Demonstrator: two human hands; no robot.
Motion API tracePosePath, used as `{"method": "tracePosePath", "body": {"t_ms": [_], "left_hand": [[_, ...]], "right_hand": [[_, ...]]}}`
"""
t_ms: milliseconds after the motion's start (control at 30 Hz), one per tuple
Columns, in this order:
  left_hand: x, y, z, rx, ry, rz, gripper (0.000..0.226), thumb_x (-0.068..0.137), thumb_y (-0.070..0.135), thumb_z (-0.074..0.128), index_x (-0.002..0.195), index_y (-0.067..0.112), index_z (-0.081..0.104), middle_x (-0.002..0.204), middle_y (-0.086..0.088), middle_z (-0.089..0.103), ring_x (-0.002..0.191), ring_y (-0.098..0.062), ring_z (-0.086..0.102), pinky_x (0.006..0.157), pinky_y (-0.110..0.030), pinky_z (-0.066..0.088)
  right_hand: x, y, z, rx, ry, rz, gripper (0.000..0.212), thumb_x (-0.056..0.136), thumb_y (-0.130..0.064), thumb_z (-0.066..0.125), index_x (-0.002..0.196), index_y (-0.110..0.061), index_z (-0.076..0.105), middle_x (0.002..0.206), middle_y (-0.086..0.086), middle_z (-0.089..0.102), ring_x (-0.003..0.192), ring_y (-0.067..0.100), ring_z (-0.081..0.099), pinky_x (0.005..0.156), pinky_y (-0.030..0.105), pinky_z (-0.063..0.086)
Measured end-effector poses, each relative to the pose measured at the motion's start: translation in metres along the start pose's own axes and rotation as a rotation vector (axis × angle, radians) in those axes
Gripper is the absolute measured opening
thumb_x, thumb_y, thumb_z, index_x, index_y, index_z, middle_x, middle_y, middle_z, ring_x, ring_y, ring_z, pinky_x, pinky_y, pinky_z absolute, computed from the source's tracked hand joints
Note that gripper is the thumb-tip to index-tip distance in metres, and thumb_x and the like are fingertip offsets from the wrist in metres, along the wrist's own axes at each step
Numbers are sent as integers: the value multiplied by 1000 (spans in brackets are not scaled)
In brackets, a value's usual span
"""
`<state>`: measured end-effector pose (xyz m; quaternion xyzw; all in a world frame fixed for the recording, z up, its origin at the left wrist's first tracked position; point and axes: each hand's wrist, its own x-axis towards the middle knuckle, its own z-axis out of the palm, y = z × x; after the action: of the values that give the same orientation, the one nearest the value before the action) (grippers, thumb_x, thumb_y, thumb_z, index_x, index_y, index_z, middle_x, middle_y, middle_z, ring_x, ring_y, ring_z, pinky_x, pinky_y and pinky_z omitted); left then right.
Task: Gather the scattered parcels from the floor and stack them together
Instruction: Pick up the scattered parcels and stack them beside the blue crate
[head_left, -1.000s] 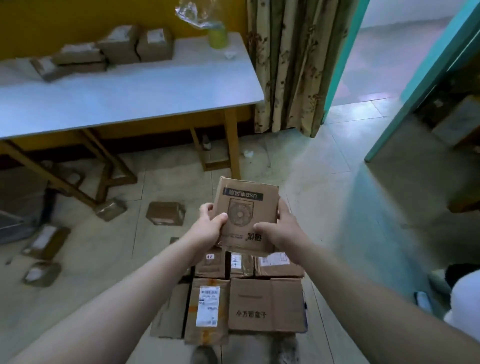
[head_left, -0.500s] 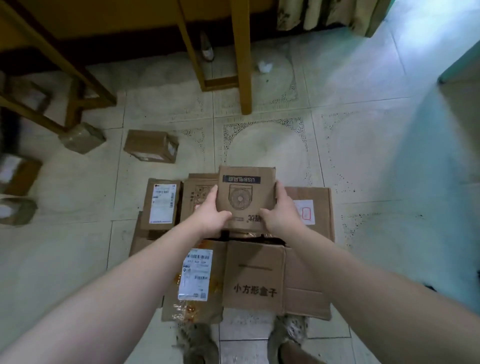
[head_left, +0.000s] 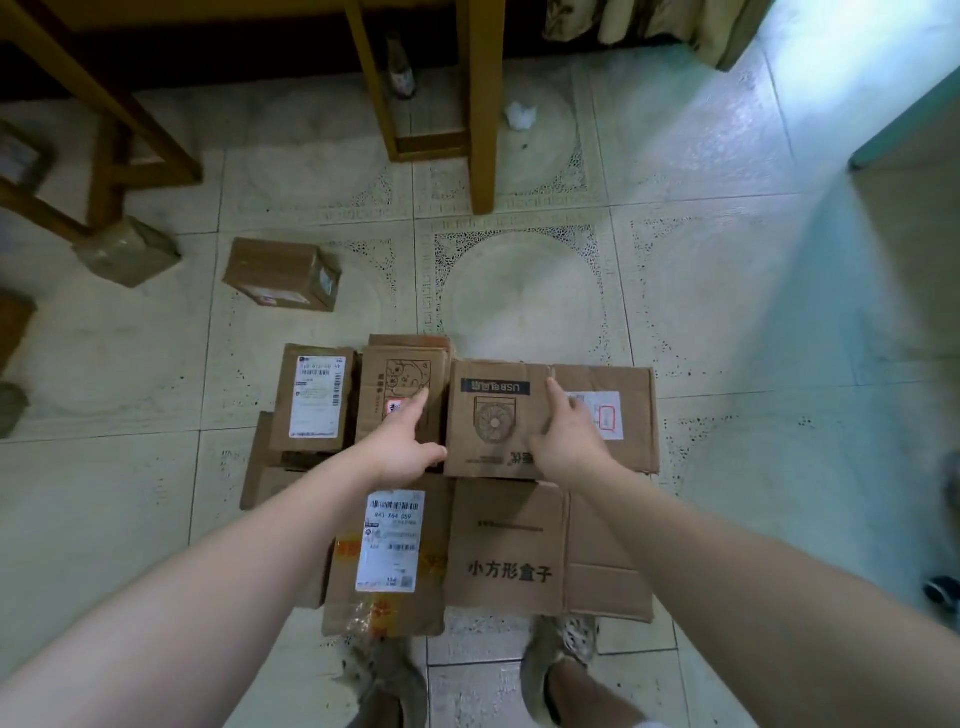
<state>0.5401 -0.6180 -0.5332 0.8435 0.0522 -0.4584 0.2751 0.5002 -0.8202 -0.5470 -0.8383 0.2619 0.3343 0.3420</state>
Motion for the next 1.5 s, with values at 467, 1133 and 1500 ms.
{"method": "tracePosePath", "body": {"t_ms": [467,1133,1500], "left_hand": [[-260,-25,-169,33,298,87,82,88,33,63,151,33,12,160,-1,6,146,-20,12,115,-41,17],[-566,-211,-386,-96,848,54,75,89,41,61,150,36,18,160,0,13,143,-24,22,112,-45,27],[-608,-357,-500,-19,867,54,74,90,42,57,151,32,16,160,-1,11,144,-25,19,113,-43,24]], "right_hand": [[-237,-180,-65,-124,-17,-231,56,95,-36,53,145,-15,37,144,7,46,116,22,52,100,37,44],[-461,-468,-2,-382,87,-824,52,93,-41,56,139,-21,45,135,2,52,120,21,51,84,29,41],[-517,-615,135,-458,48,-919,53,94,-38,56,142,-20,41,143,4,46,128,23,45,95,34,40]]}}
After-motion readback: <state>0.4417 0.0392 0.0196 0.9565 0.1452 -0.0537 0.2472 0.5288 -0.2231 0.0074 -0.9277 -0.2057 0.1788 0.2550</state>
